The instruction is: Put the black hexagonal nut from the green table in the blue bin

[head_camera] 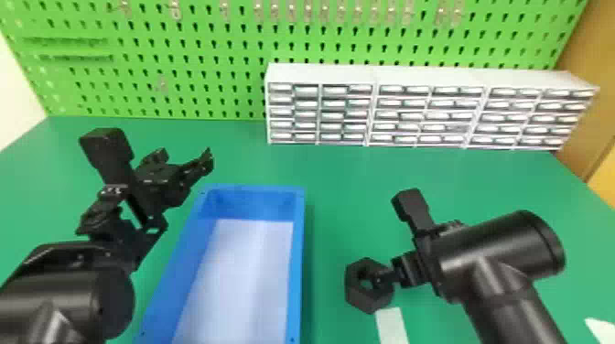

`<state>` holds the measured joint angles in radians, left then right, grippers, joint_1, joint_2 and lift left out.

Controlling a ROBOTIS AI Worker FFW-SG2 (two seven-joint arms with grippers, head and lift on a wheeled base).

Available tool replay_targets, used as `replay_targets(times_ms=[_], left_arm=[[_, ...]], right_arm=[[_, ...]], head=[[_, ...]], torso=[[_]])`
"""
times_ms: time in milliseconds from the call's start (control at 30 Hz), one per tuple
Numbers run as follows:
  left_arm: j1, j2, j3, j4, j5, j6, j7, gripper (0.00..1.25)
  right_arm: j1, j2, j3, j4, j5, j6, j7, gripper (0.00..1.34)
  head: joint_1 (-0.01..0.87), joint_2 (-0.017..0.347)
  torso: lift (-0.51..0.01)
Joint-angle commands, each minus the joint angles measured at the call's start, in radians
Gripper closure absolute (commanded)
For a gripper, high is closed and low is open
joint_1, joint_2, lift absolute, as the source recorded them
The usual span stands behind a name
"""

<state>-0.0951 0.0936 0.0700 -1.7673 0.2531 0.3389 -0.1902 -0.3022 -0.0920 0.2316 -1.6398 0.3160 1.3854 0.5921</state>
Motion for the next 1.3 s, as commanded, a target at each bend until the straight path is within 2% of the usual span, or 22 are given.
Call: replay_targets(times_ms=[0, 133, 200, 267, 333, 467, 700, 1267], left_arm=[[0.000, 0.000, 0.001, 0.000, 0.000, 0.000, 0.000, 0.29], [0.000, 0.000, 0.001, 0.000, 0.000, 0.000, 0.002, 0.29], [0.000, 0.000, 0.001, 0.000, 0.000, 0.000, 0.002, 0.29], [0.000, 0.000, -0.001, 0.000, 0.000, 0.000, 0.000, 0.29], [0.000, 0.000, -0.001, 0.000, 0.000, 0.000, 0.002, 0.29], [-0.002, 0.000, -0.001, 0.000, 0.000, 0.000, 0.002, 0.29], [0.000, 0.000, -0.001, -0.001, 0.000, 0.000, 0.002, 0.29], [0.002, 0.000, 0.001, 0.000, 0.000, 0.000, 0.002, 0.29]], right_arm=[[0.000, 0.000, -0.001, 0.001, 0.000, -0.003, 0.000, 0.11], [0.002, 0.000, -0.003, 0.003, 0.000, -0.013, 0.000, 0.18], [0.002, -0.002, -0.003, 0.005, 0.000, -0.013, 0.000, 0.37], [0.000, -0.002, -0.003, 0.005, 0.000, -0.013, 0.000, 0.64], [0.000, -0.002, -0.001, 0.006, 0.000, -0.013, 0.000, 0.76], [-0.002, -0.002, 0.003, 0.008, 0.002, -0.013, 0.000, 0.81], [-0.003, 0.000, 0.015, 0.008, 0.015, -0.005, 0.000, 1.01], [-0.008, 0.000, 0.032, 0.008, 0.040, -0.002, 0.000, 1.09]], head=[[0.666, 0.032], [0.666, 0.032], [0.666, 0.032], [0.666, 0.032], [0.666, 0.032], [0.666, 0.032], [0.666, 0.032], [0.666, 0.032]], torso=[[-0.100], [-0.100], [-0.100], [-0.100], [-0.100], [-0.100], [-0.100], [-0.100]])
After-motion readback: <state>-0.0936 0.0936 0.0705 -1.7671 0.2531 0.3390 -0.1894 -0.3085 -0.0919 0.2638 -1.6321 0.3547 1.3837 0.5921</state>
